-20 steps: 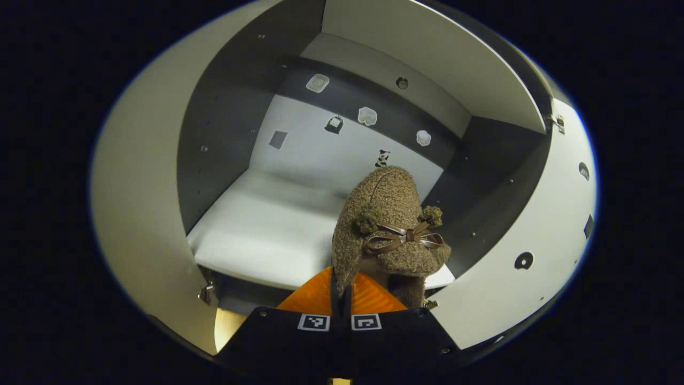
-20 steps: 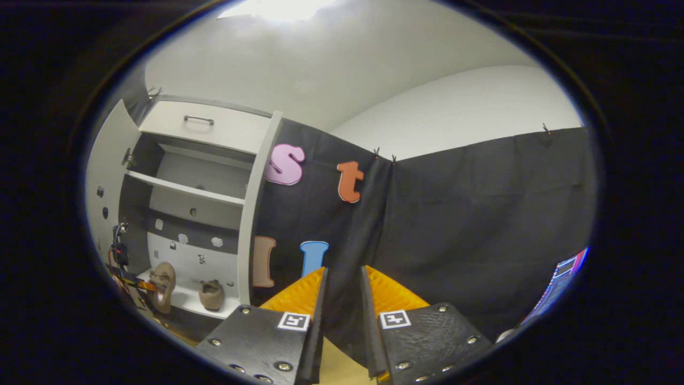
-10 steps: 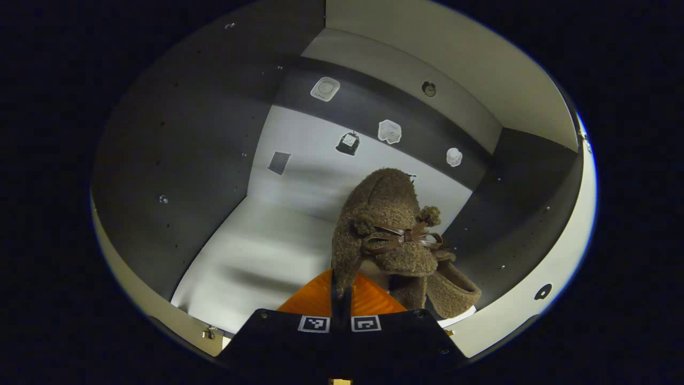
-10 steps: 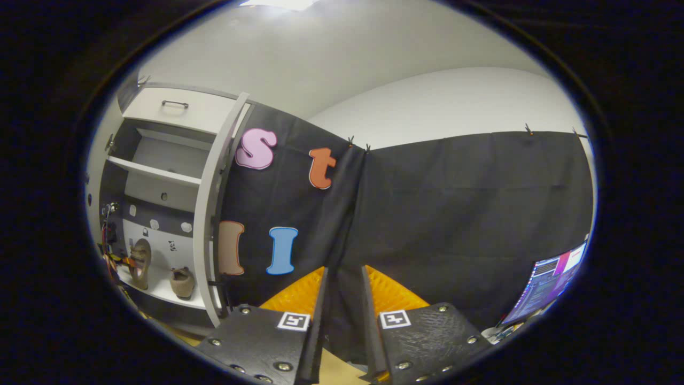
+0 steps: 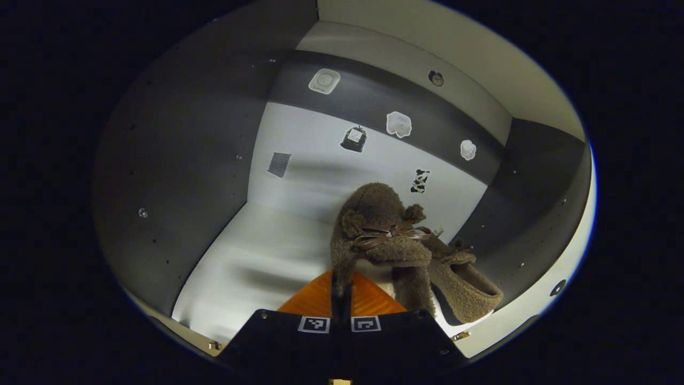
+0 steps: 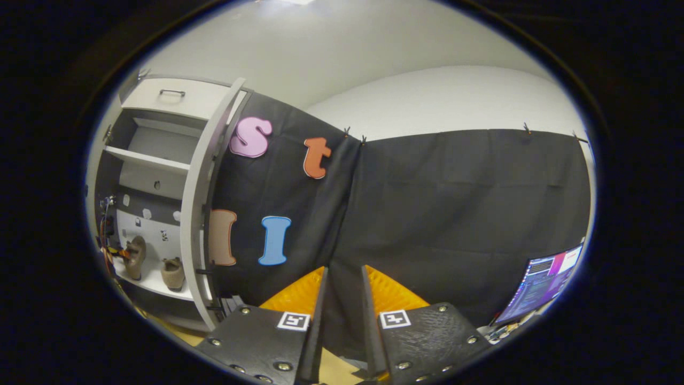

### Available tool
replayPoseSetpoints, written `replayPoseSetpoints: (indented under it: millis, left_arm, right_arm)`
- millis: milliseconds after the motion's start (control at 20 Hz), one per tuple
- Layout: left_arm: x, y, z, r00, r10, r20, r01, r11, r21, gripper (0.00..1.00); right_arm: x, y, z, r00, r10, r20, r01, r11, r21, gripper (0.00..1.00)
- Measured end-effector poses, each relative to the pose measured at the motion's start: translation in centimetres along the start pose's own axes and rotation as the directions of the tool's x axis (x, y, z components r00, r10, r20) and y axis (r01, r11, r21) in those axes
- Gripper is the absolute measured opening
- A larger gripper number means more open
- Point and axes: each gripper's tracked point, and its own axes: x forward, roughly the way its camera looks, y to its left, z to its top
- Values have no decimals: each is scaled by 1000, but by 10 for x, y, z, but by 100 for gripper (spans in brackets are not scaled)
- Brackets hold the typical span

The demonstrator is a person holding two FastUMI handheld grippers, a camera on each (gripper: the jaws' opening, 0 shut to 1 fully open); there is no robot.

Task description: Grab one shoe with the right hand and put it into the shoe cabinet, grab the other shoe with the left hand and put it into the shoe cabinet; then close the right door with the right hand and the left door with the left hand.

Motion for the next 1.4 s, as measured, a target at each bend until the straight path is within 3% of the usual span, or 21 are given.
replayPoseSetpoints:
  millis: [200, 250, 850, 1050, 1200, 1250, 1350, 1400]
  left_arm:
    - [13, 9, -2, 999, 49, -10, -49, 997, 53, 0]
    - [15, 10, -4, 998, 54, -14, -53, 997, 61, 0]
    - [25, 3, -6, 998, 55, -27, -51, 992, 116, 1]
    - [21, 3, -3, 999, 48, -25, -45, 991, 130, 10]
    - [8, -4, 1, 1000, 12, -21, -10, 993, 116, 24]
    - [2, -5, 0, 1000, 4, -25, -1, 993, 116, 22]
    - [-12, -10, 3, 1000, -12, -22, 15, 993, 119, 40]
    - [-21, -13, 7, 1000, -23, -9, 24, 993, 117, 43]
  right_arm:
    - [0, 0, -6, 1000, -9, -9, 9, 1000, 11, 30]
    - [0, -1, -8, 1000, -14, -14, 14, 1000, 12, 33]
    - [-3, -12, -25, 998, -36, -56, 39, 998, 56, 31]
    - [-4, -8, -23, 999, -13, -49, 16, 998, 58, 31]
    - [-5, -1, -22, 999, 16, -40, -13, 998, 62, 34]
    - [-5, 1, -21, 999, 27, -37, -25, 998, 64, 34]
    - [-4, 7, -20, 998, 52, -33, -50, 996, 70, 34]
    - [-4, 9, -20, 997, 65, -29, -63, 995, 74, 34]
